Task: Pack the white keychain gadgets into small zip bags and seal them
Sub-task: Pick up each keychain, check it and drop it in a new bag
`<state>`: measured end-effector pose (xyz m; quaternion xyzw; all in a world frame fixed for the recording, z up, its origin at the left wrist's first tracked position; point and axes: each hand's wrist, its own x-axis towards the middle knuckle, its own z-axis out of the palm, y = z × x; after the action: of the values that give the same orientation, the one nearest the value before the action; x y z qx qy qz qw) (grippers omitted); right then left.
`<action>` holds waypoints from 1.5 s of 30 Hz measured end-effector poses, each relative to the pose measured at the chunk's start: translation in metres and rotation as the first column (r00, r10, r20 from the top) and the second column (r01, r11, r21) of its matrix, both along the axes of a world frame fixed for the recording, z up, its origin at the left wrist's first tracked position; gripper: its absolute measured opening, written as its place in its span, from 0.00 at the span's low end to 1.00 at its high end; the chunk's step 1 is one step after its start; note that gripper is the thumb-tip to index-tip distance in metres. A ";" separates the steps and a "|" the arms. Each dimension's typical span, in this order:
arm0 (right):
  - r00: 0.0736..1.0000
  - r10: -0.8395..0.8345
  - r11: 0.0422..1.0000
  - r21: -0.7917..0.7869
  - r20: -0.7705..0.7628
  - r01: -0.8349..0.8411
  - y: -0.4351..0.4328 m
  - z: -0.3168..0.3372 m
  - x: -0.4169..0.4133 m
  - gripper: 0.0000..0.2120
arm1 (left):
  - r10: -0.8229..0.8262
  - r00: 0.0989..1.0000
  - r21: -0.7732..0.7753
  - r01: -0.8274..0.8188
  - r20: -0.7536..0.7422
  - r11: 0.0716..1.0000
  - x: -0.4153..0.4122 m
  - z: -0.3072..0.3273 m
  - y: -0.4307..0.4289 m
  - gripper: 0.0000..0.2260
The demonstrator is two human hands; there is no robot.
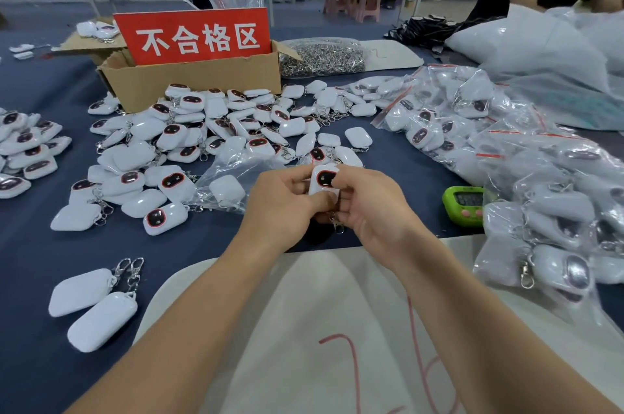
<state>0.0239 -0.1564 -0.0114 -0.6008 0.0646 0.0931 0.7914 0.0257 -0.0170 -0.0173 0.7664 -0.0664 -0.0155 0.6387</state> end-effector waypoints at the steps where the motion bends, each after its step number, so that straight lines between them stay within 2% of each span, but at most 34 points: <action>1: 1.000 -0.001 1.000 -0.022 -0.008 0.001 0.001 0.000 0.000 0.12 | 0.005 1.000 -0.017 -0.006 -0.021 1.000 0.001 0.000 0.001 0.16; 3: 1.000 -0.009 0.997 -0.077 -0.022 0.008 0.002 0.001 -0.002 0.10 | 0.002 0.999 -0.053 -0.005 -0.054 0.999 0.001 0.001 0.001 0.17; 8: 0.999 -0.031 0.995 -0.096 -0.027 0.029 0.003 0.002 -0.003 0.14 | -0.028 0.998 -0.066 0.024 -0.057 0.998 0.003 0.000 0.001 0.15; 13: 0.998 -0.058 0.992 -0.117 -0.007 0.057 0.005 0.003 -0.002 0.18 | 0.010 0.999 -0.023 -0.009 0.040 1.000 0.000 0.000 -0.001 0.15; 17: 0.982 -0.173 0.957 -0.225 0.073 0.185 0.008 -0.002 -0.007 0.13 | 0.057 0.988 -0.012 -0.056 0.140 0.998 -0.006 0.003 -0.005 0.11; 20: 0.969 -0.168 0.897 -0.381 0.179 0.225 0.011 -0.005 -0.007 0.11 | 0.190 0.947 0.127 -0.229 0.259 0.965 -0.006 0.000 -0.007 0.10; 23: 0.973 -0.122 0.904 -0.383 0.197 0.191 0.014 -0.006 -0.010 0.13 | 0.169 0.924 0.308 -0.281 0.342 0.909 -0.006 -0.001 -0.006 0.15; 26: 0.958 -0.157 0.908 -0.346 0.241 0.236 0.010 -0.002 -0.009 0.07 | 0.125 0.947 0.200 -0.190 0.296 0.961 -0.008 0.001 -0.006 0.23; 28: 0.947 -0.178 0.908 -0.327 0.267 0.263 0.004 0.002 -0.007 0.09 | 0.149 0.941 0.149 -0.201 0.303 0.968 -0.008 0.003 -0.008 0.24; 30: 0.948 -0.155 0.899 -0.359 0.277 0.252 -0.002 0.005 -0.006 0.12 | 0.200 0.918 0.148 -0.263 0.342 0.953 -0.007 0.004 -0.008 0.21; 32: 0.956 -0.106 0.891 -0.401 0.274 0.213 -0.005 0.005 -0.007 0.11 | 0.243 0.911 0.119 -0.296 0.334 0.948 -0.006 0.004 -0.006 0.18; 36: 0.961 -0.100 0.889 -0.412 0.257 0.202 -0.006 0.002 -0.007 0.09 | 0.258 0.912 0.052 -0.288 0.318 0.956 -0.002 0.003 -0.002 0.11; 41: 0.952 -0.130 0.884 -0.404 0.277 0.238 -0.008 0.004 -0.007 0.09 | 0.261 0.926 -0.018 -0.266 0.272 0.964 0.001 0.002 -0.001 0.14; 45: 0.934 -0.228 0.899 -0.308 0.275 0.310 -0.004 0.006 -0.007 0.10 | 0.216 0.947 -0.047 -0.211 0.238 0.976 0.001 0.004 0.000 0.11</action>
<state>0.0173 -0.1605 -0.0054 -0.7224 0.0700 -0.1017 0.6803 0.0269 -0.0173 -0.0130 0.7585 -0.0608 0.1479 0.6317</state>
